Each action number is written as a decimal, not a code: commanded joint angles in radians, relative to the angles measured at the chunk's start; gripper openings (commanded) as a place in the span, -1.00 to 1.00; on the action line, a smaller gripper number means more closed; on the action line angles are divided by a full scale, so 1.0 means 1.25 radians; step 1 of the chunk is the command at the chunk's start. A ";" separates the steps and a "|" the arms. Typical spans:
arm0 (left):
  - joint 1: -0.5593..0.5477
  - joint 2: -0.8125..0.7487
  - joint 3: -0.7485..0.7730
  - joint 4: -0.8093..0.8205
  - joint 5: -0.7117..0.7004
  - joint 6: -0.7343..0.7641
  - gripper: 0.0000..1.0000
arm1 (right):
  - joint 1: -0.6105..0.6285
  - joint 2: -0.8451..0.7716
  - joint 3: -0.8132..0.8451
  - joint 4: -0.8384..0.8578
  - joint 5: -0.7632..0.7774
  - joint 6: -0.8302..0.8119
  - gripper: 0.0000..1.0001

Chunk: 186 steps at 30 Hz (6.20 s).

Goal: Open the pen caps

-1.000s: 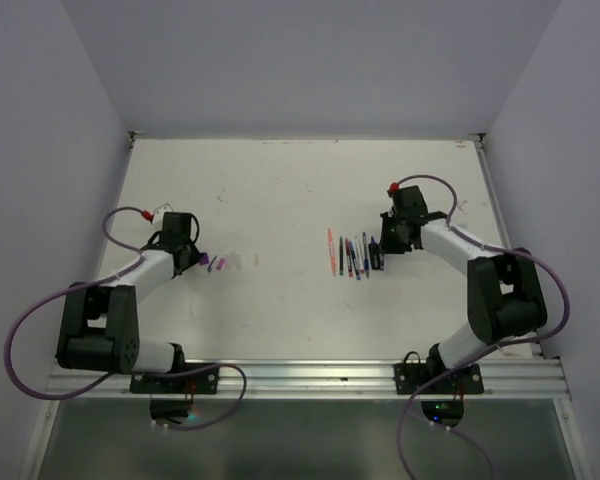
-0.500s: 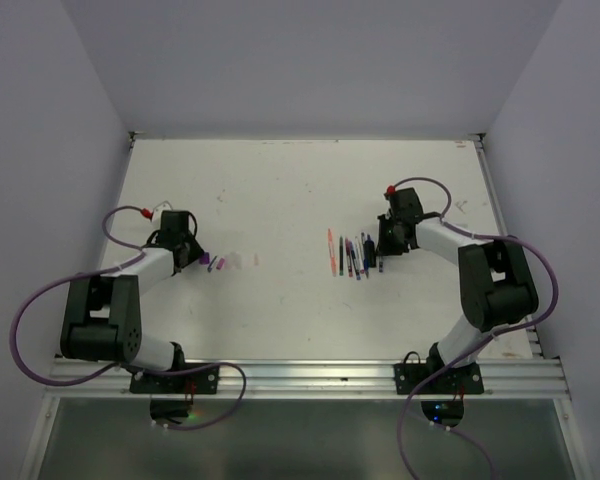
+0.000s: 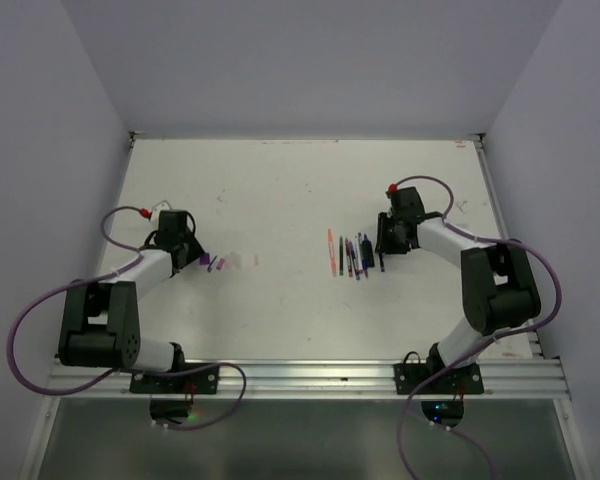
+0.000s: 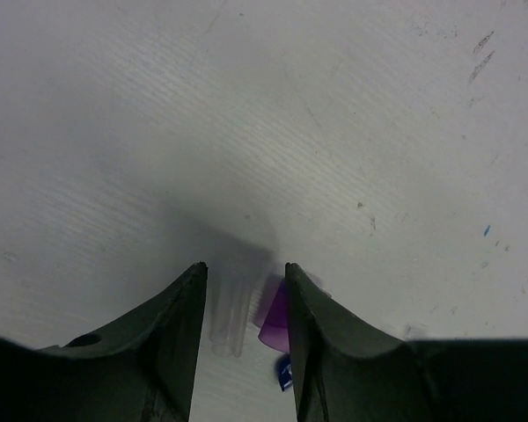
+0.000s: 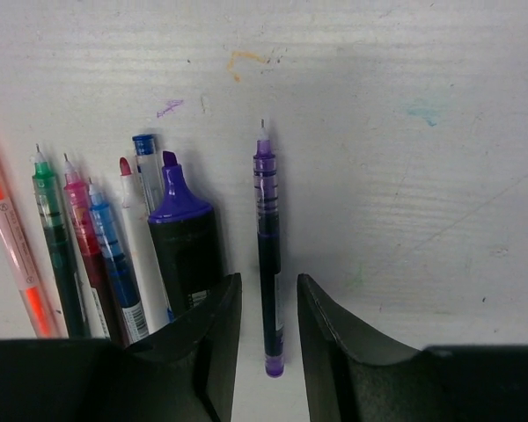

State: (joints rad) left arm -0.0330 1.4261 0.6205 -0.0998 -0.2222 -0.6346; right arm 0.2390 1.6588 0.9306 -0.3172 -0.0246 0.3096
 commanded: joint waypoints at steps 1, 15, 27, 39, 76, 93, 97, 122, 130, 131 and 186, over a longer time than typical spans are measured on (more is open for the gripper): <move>0.008 -0.080 0.017 -0.033 -0.006 0.007 -0.10 | -0.006 -0.065 0.024 -0.019 0.050 0.008 -0.28; 0.004 -0.274 0.014 0.053 0.211 -0.008 0.21 | -0.178 0.002 0.178 -0.127 0.211 0.171 -0.03; -0.085 -0.213 -0.023 0.217 0.297 -0.010 0.24 | -0.211 0.165 0.278 -0.108 0.291 0.230 -0.04; -0.117 -0.185 -0.014 0.248 0.305 0.000 0.24 | -0.213 0.208 0.279 -0.096 0.296 0.244 -0.20; -0.241 -0.168 0.003 0.329 0.559 -0.165 0.37 | 0.473 -0.300 -0.045 -0.010 -0.095 0.151 -1.00; -0.328 -0.071 -0.004 0.383 0.551 -0.215 0.24 | 0.540 -0.268 0.016 0.017 -0.063 0.160 -1.00; -0.336 -0.045 -0.008 0.427 0.584 -0.238 -0.02 | 0.541 -0.253 0.018 0.027 -0.067 0.159 -1.00; -0.337 -0.067 0.007 0.421 0.579 -0.278 -1.00 | 0.548 -0.096 0.112 0.059 -0.037 0.108 -1.00; -0.234 -0.039 0.072 0.404 0.542 -0.377 -1.00 | 0.637 -0.138 -0.007 0.054 0.017 0.160 -1.00; -0.209 -0.032 0.101 0.400 0.548 -0.373 -1.00 | 0.646 -0.142 -0.029 0.057 0.015 0.169 -1.00; 0.019 0.110 0.079 -0.075 -0.111 0.000 -0.92 | -0.050 -0.009 0.075 -0.059 0.017 0.017 -0.97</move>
State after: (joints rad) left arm -0.0196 1.5269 0.7147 -0.2157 -0.3965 -0.6300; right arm 0.1783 1.6279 0.9836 -0.4294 -0.0021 0.3248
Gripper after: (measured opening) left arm 0.090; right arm 0.046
